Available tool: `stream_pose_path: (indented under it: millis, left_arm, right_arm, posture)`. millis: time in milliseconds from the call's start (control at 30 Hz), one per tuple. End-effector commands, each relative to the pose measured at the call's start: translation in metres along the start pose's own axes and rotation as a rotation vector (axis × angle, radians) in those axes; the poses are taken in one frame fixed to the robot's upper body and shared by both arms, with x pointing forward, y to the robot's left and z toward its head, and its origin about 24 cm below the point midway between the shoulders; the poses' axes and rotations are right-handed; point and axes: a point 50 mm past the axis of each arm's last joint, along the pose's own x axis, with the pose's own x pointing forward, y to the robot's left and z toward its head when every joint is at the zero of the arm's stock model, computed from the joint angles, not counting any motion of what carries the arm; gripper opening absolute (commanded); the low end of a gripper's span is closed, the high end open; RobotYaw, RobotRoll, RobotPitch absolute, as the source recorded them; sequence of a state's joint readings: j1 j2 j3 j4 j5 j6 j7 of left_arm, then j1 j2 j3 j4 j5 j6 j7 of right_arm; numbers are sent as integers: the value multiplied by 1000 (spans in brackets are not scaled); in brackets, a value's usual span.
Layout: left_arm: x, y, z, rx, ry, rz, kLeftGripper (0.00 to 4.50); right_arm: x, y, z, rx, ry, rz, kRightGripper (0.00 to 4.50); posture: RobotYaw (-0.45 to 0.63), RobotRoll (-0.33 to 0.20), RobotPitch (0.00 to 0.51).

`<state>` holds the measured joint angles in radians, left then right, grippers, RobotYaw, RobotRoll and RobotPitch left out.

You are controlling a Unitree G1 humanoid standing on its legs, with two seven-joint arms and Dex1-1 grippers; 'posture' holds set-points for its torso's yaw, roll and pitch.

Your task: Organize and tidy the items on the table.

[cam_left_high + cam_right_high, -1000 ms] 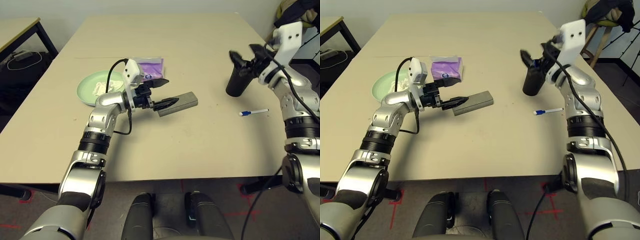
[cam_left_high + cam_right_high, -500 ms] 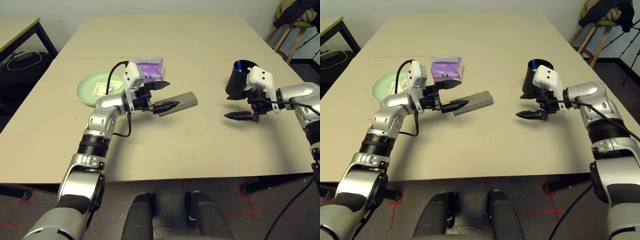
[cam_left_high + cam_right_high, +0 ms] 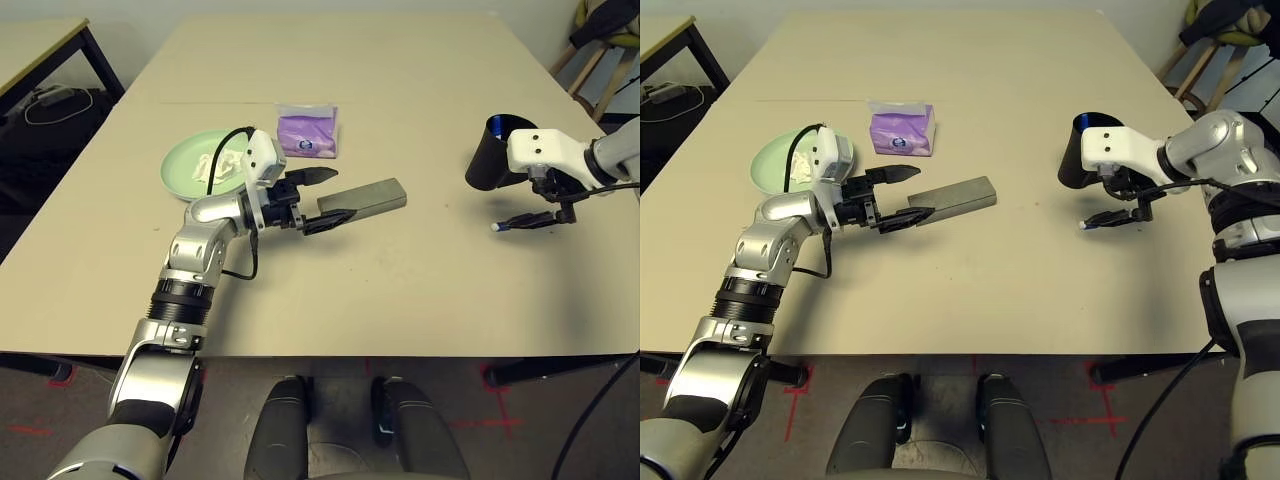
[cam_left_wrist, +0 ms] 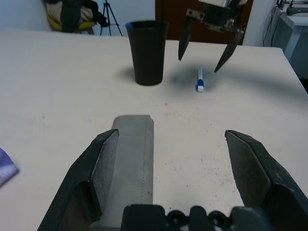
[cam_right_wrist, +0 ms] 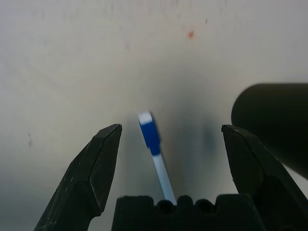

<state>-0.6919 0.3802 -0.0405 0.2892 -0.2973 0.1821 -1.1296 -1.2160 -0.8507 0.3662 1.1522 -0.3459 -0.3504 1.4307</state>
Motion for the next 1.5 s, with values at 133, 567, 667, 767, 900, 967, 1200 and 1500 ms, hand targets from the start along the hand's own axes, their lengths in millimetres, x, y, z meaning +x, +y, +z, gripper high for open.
stream_pose_path:
  millis: [133, 567, 667, 767, 900, 967, 1200, 1500]
  left_arm:
    - [-1, 0, 4, 4, -10, 2, 4500]
    - [-5, 0, 6, 23, -14, 27, 4500]
    - [-6, 1, 6, 25, -14, 31, 4500]
    - [-7, 0, 7, 26, -12, 36, 4500]
    - [-10, -1, 6, 25, -9, 45, 4500]
    - [-11, -2, 6, 24, -8, 47, 4500]
    - [-11, -2, 7, 25, -9, 62, 4500]
    - [-13, -3, 8, 25, -8, 72, 4500]
  right_arm:
    - [-11, -1, -7, -37, 89, -1, 4479]
    - [1, 4, -7, -116, 142, 74, 4479]
    - [4, 6, -10, -129, 168, 81, 4479]
    - [5, 6, -9, -158, 185, 98, 4479]
    - [7, 5, -7, -176, 184, 101, 4479]
    - [8, 6, -6, -179, 183, 107, 4479]
    - [7, 4, -4, -200, 213, 124, 4479]
    - [12, 5, -4, -209, 230, 130, 4116]
  posture:
    - [131, 0, 244]
    - [165, 0, 252]
    - [176, 0, 254]
    - [176, 0, 254]
    - [197, 0, 257]
    - [200, 0, 256]
    - [214, 0, 256]
    - [225, 0, 257]
